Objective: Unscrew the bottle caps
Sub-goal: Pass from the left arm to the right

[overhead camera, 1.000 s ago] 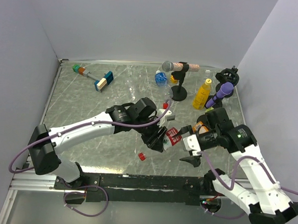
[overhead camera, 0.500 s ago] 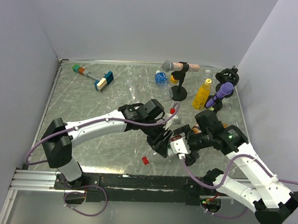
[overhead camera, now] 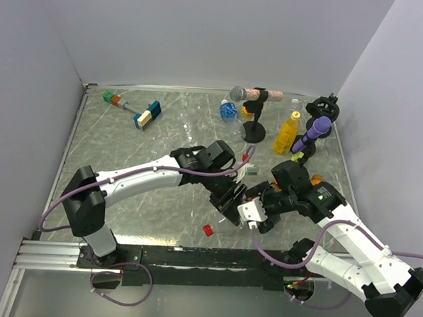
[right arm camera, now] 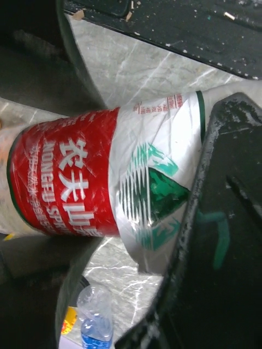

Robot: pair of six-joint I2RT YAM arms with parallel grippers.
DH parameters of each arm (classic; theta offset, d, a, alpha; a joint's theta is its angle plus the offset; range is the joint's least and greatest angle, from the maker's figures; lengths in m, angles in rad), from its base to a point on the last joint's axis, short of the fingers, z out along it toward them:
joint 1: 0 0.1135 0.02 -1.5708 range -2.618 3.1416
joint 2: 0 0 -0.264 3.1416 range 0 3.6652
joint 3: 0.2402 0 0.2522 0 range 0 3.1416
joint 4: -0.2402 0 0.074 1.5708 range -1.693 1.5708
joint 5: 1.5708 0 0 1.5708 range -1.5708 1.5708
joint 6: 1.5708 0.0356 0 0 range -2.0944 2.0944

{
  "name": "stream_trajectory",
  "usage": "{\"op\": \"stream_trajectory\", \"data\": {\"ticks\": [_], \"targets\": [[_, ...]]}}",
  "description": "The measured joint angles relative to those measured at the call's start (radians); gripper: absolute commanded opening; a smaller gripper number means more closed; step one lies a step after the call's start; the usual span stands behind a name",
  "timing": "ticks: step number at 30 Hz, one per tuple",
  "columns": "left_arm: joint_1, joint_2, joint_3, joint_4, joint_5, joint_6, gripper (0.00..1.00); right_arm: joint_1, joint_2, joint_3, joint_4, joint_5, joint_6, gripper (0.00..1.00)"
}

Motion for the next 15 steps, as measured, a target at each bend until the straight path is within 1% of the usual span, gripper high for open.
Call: {"op": "stream_trajectory", "data": {"ticks": [3,4,5,7,8,9,11,15], "targets": [[-0.003,0.003,0.0,0.007,0.0,-0.021,0.53,0.005,0.004,0.0,0.009,-0.006,0.013,0.48],[-0.005,0.003,0.0,0.006,-0.002,-0.029,0.55,0.006,0.005,0.0,0.009,-0.006,0.013,0.41],[-0.006,0.003,0.0,0.007,-0.005,-0.035,0.58,0.007,0.005,0.0,0.006,-0.006,0.024,0.37],[-0.005,0.003,0.0,0.011,-0.008,-0.053,0.66,0.006,0.005,0.0,0.006,-0.006,0.034,0.33],[-0.005,0.002,-0.001,0.012,-0.009,-0.056,0.71,0.006,0.003,-0.001,0.004,-0.005,0.043,0.31],[-0.003,-0.001,-0.001,0.013,-0.011,-0.063,0.77,0.006,0.001,-0.002,0.003,-0.006,0.053,0.31],[0.0,-0.016,-0.005,0.016,-0.026,-0.073,0.85,0.006,-0.007,-0.003,0.007,-0.011,0.07,0.3],[0.026,-0.091,-0.008,0.048,-0.11,-0.1,0.97,-0.002,-0.026,-0.004,0.006,-0.058,0.115,0.3]]}}
